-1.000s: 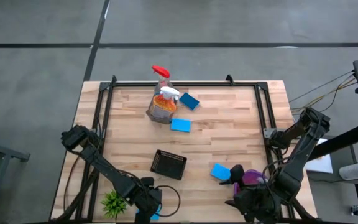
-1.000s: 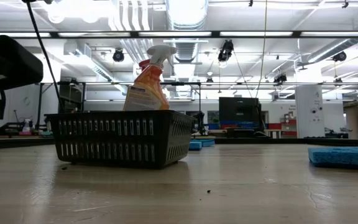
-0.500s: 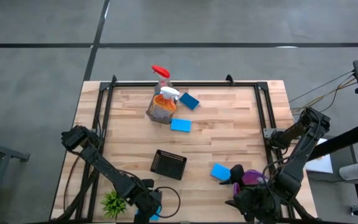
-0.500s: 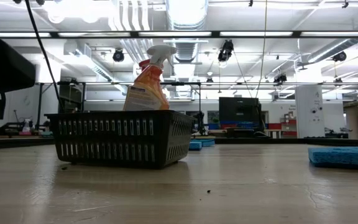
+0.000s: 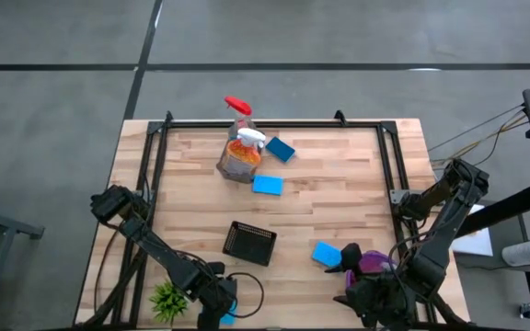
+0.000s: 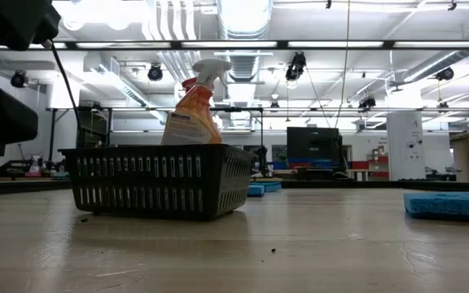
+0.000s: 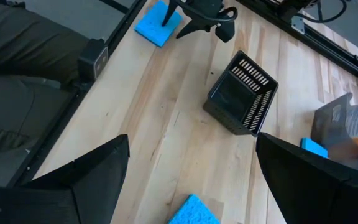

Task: Pick & Place Kitchen Items
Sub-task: Put the blue sponge into the black bin

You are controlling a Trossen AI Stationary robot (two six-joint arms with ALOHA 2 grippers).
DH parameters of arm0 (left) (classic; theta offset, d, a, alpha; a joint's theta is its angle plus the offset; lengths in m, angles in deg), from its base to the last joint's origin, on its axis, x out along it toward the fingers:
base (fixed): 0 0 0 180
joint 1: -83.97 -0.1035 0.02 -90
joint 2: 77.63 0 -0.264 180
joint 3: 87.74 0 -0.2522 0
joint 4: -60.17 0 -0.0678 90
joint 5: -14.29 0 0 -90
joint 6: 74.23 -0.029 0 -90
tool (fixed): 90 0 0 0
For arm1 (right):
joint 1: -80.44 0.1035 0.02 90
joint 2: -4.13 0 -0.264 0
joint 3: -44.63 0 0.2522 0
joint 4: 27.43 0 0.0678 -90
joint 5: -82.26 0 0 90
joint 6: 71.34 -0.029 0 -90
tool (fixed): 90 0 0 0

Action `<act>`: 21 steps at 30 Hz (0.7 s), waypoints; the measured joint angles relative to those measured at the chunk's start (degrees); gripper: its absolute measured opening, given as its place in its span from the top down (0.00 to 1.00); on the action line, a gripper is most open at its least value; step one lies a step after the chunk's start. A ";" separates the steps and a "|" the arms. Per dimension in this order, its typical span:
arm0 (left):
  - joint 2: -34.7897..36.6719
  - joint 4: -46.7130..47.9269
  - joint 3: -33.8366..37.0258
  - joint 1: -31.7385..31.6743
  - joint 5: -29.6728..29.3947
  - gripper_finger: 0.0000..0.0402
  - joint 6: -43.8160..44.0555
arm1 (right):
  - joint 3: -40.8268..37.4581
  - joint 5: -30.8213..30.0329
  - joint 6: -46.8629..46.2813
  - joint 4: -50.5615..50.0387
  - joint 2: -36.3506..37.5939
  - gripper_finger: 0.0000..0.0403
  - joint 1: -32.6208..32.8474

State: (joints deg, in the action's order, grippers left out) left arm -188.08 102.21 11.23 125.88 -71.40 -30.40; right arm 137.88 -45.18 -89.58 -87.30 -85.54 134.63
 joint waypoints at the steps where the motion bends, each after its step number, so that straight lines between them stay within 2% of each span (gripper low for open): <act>1: 0.00 0.04 0.00 0.00 0.00 0.54 -0.27 | 0.00 0.00 0.00 -0.02 0.00 0.14 0.00; 3: 0.00 0.17 0.02 0.00 -0.09 0.58 -0.86 | 0.00 0.00 0.00 -0.02 0.00 0.14 0.00; 5: 0.00 0.28 0.02 0.00 -0.15 0.66 -1.64 | 0.00 0.00 0.00 -0.02 0.00 0.14 0.00; 10: 0.04 0.96 0.04 -0.29 -0.15 0.95 -2.27 | 0.00 0.00 0.00 -0.19 0.00 0.14 -0.02; 21: 0.46 2.65 -1.21 -0.37 -1.34 1.00 -1.98 | 0.00 0.00 0.02 -0.21 0.00 0.14 -0.01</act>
State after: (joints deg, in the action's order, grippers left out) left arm -187.62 104.85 10.03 125.51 -72.74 -32.39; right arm 137.88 -45.19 -89.56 -87.51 -85.54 134.62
